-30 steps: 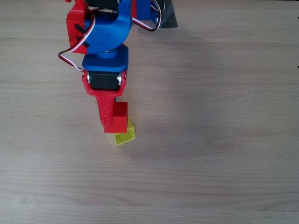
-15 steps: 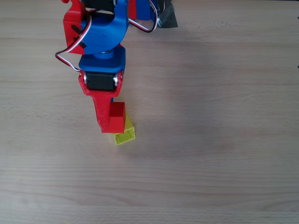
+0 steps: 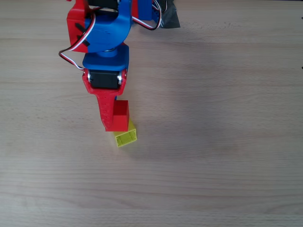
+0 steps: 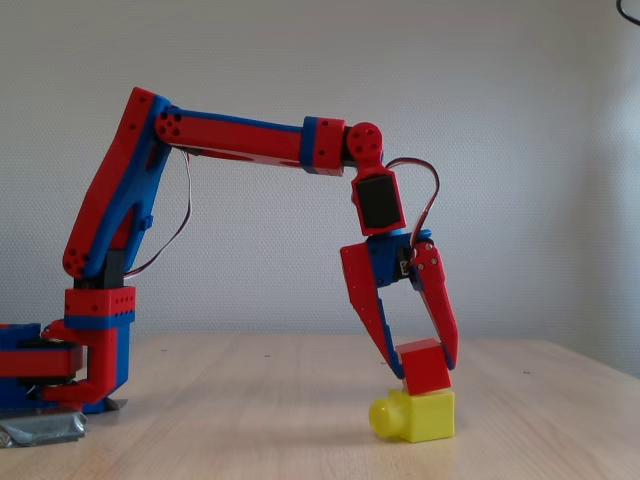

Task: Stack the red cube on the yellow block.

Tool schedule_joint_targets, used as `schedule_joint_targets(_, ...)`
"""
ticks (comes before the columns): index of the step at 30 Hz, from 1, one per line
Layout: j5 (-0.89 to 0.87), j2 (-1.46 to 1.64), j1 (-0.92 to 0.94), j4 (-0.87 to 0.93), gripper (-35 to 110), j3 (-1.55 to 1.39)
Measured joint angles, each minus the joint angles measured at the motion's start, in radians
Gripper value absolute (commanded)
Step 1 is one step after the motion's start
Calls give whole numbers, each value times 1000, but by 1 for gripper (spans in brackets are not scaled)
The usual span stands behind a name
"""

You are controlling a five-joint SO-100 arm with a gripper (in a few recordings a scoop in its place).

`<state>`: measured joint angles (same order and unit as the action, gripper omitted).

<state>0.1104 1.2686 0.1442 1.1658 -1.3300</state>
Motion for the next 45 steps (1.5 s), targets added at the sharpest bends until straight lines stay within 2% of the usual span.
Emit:
schedule_joint_targets(7, 0, 0, -5, 0, 1, 0)
schedule_joint_targets(13, 0, 11, -5, -12, 18, -15)
schedule_joint_targets(16, 11, 11, -5, -12, 32, -15)
schedule_joint_targets(19, 17, 11, -5, -12, 36, -15)
schedule_joint_targets(29, 17, 25, -5, -14, 40, -44)
schedule_joint_targets(45, -14, 225, -38, 0, 41, -127)
